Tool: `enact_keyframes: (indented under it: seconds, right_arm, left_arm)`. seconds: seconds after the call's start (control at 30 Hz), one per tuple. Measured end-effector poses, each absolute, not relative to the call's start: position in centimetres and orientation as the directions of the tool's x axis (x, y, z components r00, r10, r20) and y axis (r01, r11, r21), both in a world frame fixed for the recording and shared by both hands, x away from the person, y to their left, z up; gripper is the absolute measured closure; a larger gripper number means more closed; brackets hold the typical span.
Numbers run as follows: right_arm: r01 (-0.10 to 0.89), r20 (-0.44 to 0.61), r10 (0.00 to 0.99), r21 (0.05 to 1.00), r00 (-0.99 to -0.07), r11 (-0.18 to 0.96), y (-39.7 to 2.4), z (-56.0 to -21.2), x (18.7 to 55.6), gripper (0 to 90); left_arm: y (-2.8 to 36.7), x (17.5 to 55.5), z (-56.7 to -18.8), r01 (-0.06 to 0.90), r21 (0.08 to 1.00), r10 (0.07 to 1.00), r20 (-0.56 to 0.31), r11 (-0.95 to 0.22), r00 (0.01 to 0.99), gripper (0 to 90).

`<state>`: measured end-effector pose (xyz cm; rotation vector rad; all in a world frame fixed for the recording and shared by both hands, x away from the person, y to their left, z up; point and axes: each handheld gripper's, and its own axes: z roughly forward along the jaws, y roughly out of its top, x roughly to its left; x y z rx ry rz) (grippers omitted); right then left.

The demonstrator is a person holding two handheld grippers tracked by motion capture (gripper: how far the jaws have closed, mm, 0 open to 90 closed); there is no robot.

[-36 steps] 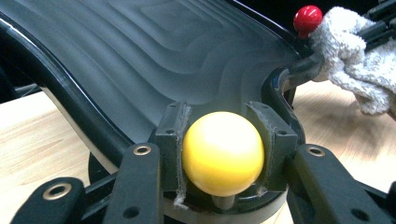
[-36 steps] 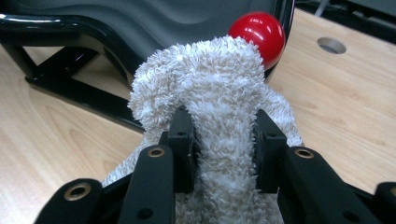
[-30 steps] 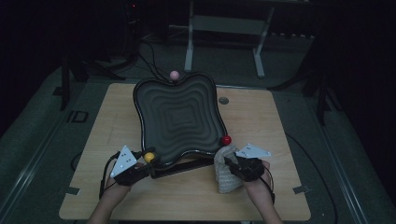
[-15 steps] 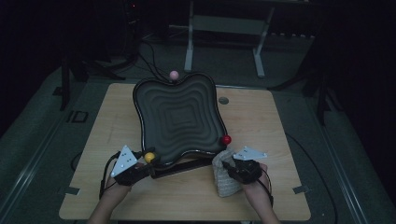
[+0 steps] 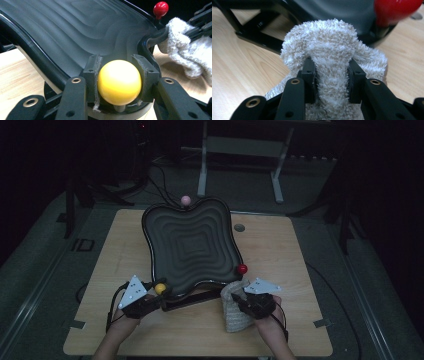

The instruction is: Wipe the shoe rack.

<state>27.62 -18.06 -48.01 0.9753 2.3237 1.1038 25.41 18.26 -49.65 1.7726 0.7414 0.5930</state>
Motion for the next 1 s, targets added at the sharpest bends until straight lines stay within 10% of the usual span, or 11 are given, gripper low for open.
enact_keyframes:
  seconds: [1.0]
  right_arm:
    - [0.345, -0.072, 0.668, 0.811, -0.741, 0.471, -15.3, -46.5, 26.4, 66.2]
  left_arm:
    - [18.5, 25.6, -49.7, 0.196, 0.953, 0.712, 0.029, -0.231, 0.701, 59.6]
